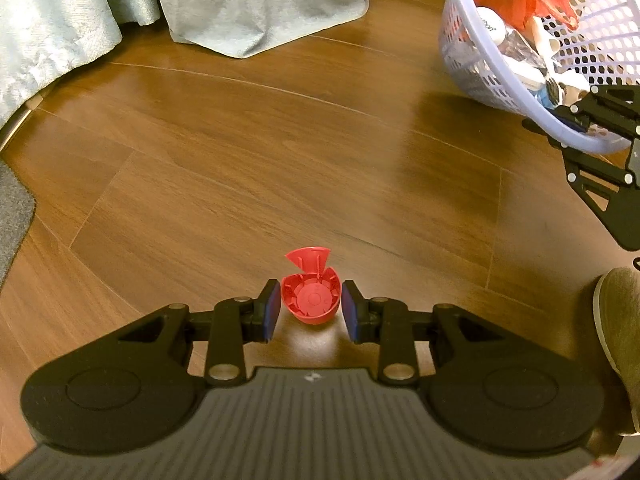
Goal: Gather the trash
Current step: 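Lift the red cap and drop it into the wastebasket, opening the left tool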
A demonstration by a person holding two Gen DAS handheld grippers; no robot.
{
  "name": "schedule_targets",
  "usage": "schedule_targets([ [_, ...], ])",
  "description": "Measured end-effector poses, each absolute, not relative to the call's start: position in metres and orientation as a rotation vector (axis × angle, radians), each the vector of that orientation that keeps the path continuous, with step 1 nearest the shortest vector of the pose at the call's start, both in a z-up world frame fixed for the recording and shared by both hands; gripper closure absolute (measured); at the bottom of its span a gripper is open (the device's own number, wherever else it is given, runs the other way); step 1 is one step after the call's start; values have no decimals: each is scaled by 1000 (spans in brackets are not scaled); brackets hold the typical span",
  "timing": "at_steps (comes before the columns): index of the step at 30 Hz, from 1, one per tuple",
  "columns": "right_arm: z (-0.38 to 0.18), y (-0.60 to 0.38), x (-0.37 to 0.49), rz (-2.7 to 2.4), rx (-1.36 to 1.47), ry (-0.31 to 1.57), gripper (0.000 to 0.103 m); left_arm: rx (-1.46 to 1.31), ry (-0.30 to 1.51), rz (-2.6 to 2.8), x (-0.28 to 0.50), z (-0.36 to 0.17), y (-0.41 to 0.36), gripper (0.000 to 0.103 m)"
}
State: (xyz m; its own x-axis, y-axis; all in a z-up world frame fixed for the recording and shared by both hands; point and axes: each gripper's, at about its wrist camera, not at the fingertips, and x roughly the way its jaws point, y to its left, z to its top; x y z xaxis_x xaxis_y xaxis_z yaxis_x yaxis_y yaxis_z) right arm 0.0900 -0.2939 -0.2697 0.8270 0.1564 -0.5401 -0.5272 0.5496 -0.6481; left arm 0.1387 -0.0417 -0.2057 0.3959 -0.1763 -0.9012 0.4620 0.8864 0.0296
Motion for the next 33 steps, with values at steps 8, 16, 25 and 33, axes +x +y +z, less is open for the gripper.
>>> schedule_targets([
  [8, -269, -294, 90, 420, -902, 453, 101, 303, 1087, -404, 139, -206, -40, 75],
  [16, -268, -294, 90, 424, -903, 453, 101, 300, 1082, -396, 140, -205, -38, 75],
  [25, -263, -289, 88, 449, -900, 451, 101, 298, 1087, -379, 138, -201, -32, 75],
  [33, -257, -282, 88, 496, -894, 464, 101, 283, 1093, -358, 133, -200, -22, 75],
])
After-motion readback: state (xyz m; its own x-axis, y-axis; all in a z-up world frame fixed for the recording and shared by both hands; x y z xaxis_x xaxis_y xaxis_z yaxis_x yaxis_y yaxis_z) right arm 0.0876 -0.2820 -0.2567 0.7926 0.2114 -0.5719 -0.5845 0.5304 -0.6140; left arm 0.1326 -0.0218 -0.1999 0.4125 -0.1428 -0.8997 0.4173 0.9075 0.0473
